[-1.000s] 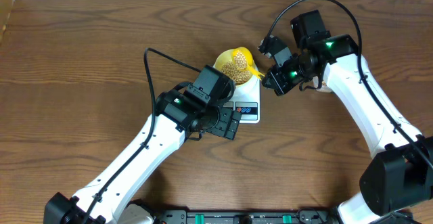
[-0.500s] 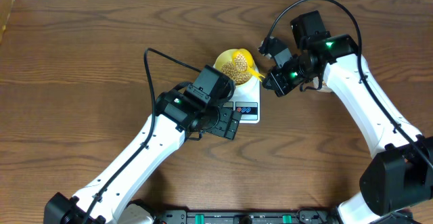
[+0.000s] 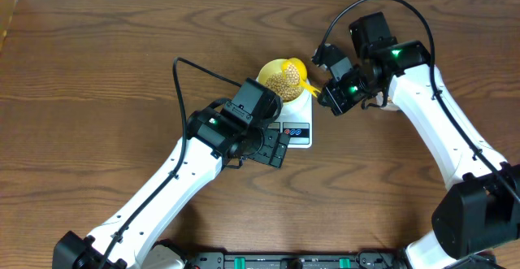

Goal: Scoop item into bowl and weigh 50g on scale
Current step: 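Tilt the scoop with the right gripper to pour soybeans into bowl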

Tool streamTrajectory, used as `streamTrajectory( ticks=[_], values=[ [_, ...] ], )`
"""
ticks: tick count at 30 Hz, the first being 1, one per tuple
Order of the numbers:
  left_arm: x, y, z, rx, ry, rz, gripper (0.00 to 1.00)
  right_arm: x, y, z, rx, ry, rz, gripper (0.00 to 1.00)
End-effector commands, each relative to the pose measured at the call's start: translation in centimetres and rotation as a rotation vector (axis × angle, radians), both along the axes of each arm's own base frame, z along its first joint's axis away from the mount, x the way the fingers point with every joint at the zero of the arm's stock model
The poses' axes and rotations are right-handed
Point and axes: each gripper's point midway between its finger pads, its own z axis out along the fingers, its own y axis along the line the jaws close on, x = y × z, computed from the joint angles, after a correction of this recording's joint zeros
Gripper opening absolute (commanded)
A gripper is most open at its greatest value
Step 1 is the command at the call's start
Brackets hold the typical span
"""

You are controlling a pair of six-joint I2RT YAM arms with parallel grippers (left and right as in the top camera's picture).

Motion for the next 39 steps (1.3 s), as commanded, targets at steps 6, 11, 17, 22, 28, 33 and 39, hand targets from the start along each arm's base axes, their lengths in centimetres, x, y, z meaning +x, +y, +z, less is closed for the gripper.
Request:
streamTrajectory(
  ticks=[6, 11, 17, 22, 28, 33, 39],
  values=[
    [0.1, 0.1, 0.5, 0.005, -0.027, -0.016, 0.91, 0.1, 0.9, 0.8, -0.041, -0.042, 0.041, 0.01],
    [0.1, 0.1, 0.5, 0.005, -0.027, -0.016, 0.91, -0.1, 1.2, 0.8, -0.047, -0.045, 0.050, 0.01],
    [0.1, 0.1, 0.5, 0.005, -0.027, -0.016, 0.91, -0.1, 1.2, 0.8, -0.047, -0.045, 0.050, 0.01],
    [0.1, 0.1, 0.5, 0.005, -0.027, -0.016, 0.91, 0.0, 1.3, 0.8, -0.047, -0.046, 0.050, 0.01],
    [0.1, 0.1, 0.5, 0.005, -0.027, -0.016, 0.91, 0.1, 1.3, 0.9, -0.044, -0.050, 0.045, 0.01],
    [0.1, 0.1, 0.5, 0.005, -0.027, -0.016, 0.91, 0.1, 1.3, 0.9, -0.042, -0.046, 0.040, 0.01],
    [0.1, 0.1, 0.5, 0.005, -0.027, -0.017, 0.91, -0.2, 1.8, 1.1, -0.002, -0.030, 0.042, 0.01]
  ],
)
